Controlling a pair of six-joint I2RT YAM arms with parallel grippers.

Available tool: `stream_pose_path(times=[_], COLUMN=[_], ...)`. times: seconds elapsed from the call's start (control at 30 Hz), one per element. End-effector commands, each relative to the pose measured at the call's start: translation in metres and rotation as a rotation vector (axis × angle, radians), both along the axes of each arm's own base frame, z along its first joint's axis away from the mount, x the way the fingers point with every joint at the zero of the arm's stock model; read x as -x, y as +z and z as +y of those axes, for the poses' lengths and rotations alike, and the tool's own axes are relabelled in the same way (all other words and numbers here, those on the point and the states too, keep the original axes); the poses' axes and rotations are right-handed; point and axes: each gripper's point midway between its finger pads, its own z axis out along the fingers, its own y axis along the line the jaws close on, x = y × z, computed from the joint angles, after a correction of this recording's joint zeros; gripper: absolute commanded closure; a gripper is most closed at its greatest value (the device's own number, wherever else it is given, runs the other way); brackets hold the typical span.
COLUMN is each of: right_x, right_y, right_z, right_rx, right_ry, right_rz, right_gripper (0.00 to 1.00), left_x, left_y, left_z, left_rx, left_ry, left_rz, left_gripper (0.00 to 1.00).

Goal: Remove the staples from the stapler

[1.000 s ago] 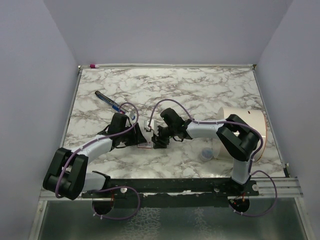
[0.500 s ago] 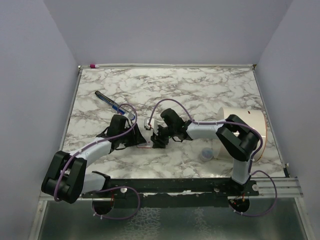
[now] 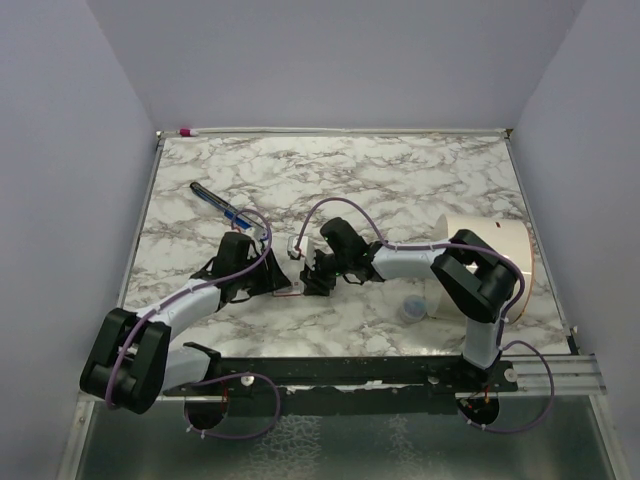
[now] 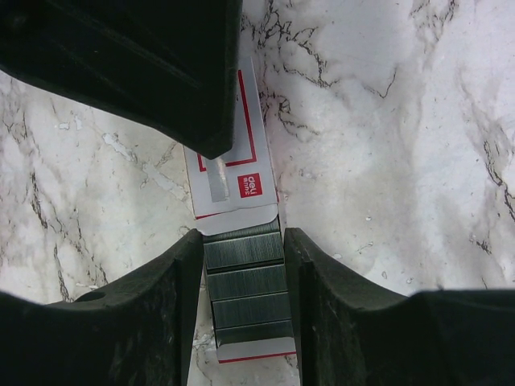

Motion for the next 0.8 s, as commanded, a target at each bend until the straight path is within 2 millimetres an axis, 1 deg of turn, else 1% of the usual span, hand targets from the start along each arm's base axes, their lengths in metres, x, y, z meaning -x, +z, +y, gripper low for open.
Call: stream_pose_path(times=[0.0,0.13,0.27,0.33,0.47,0.53,0.6,0.67,0.77], right_x=[0.011,0.008,0.008,0.003,0.002,0.004,0.01,0.013,0.01], right_y=[-0.059,-0.06,-0.054,-0.052,-0.052,-0.051,-0.043,-0.03,-0.002], right_z=[-0.037,-0.036,-0.034,-0.035,-0.037,-0.037,-0.034,-0.031,-0.028], right_rx=[0.192,0.197,0.17,0.167,0.166,0.16,0.123,0.084,0.034], right_ry=[-0.073,-0.086,-0.106,-0.138,-0.144,-0.132,-0.097,-0.095,-0.132], right_rz=[0.067,0.063,0.065,0.055,0.042,0.041,0.046,0.048,0.031], right_gripper=[0.56,0.57,0.57,0.57,0.57,0.56,0.49,0.43,0.33], left_x=[0.008,0.008,0.014,0.016,0.016,0.014,0.011,0.006,0.002], left_y=[0.004,0.007,0.006,0.007,0.009,0.007,0.006,0.007,0.01], left_z=[-0.011,-0.021,-0.026,-0.026,-0.019,-0.015,-0.011,-0.009,-0.008], left_rx=[0.037,0.098,0.139,0.147,0.118,0.088,0.053,0.032,0.016], left_ry=[-0.066,-0.082,-0.088,-0.079,-0.052,-0.044,-0.038,-0.043,-0.045], left_rz=[0.022,0.029,0.051,0.054,0.038,0.035,0.033,0.017,0.002], left_gripper=[0.49,0.49,0.49,0.49,0.49,0.47,0.43,0.4,0.36])
